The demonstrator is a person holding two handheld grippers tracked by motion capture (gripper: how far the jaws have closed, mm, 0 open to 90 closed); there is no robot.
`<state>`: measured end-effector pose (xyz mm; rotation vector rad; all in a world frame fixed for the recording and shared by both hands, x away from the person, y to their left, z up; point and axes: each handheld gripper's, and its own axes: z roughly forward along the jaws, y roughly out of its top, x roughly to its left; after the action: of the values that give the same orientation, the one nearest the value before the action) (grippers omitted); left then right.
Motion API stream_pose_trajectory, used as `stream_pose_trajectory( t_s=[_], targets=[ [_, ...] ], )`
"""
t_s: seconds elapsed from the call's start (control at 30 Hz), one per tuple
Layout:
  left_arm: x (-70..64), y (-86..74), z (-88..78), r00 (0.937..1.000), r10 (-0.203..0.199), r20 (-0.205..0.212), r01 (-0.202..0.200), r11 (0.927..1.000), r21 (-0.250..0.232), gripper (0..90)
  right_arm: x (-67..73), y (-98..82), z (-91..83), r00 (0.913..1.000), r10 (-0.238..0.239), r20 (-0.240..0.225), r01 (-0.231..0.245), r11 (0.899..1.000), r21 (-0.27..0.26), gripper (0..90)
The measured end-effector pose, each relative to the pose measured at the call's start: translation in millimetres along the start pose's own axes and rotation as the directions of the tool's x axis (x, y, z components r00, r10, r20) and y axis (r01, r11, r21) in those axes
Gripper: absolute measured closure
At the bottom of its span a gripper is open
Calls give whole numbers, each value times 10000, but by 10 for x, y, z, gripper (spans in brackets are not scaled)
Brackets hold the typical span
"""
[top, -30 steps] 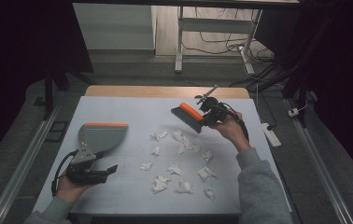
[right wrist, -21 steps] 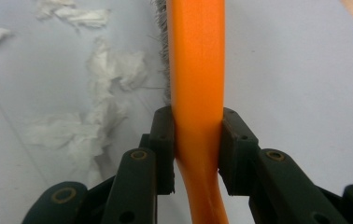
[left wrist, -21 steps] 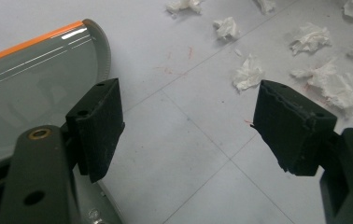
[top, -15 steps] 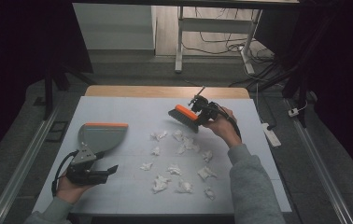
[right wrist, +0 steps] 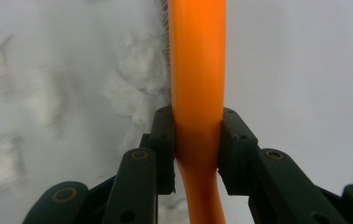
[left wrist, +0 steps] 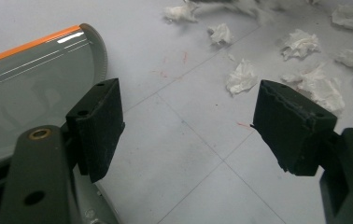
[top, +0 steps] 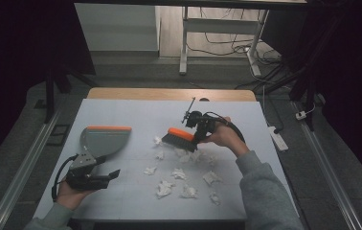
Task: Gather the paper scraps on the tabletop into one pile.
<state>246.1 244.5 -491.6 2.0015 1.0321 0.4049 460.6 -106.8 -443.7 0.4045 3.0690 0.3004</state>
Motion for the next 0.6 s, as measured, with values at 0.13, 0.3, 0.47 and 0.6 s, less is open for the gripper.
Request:
stream_pose_trajectory(
  t_s=[0.13, 0.3, 0.47, 0.6],
  targets=[
    [11, 4, 3, 10000, -65, 29, 65, 10000, -5, 253, 63, -58, -100, 9984, 117, 549, -83, 9981, -618, 700],
    [-3, 9, 15, 10000, 11, -25, -11, 10000, 28, 253, -63, 36, -200, 9912, 622, 1170, -424, 9854, -1651, 700],
    [-4, 6, 20, 10000, 19, -68, -19, 10000, 61, 253, -240, 285, -85, 9864, 515, 1559, -245, 9852, -1699, 700],
    [-13, 6, 27, 9999, 106, -84, -105, 9999, 106, 252, -369, 472, 77, 9827, 542, 1774, -234, 9850, -1709, 700]
  ],
)
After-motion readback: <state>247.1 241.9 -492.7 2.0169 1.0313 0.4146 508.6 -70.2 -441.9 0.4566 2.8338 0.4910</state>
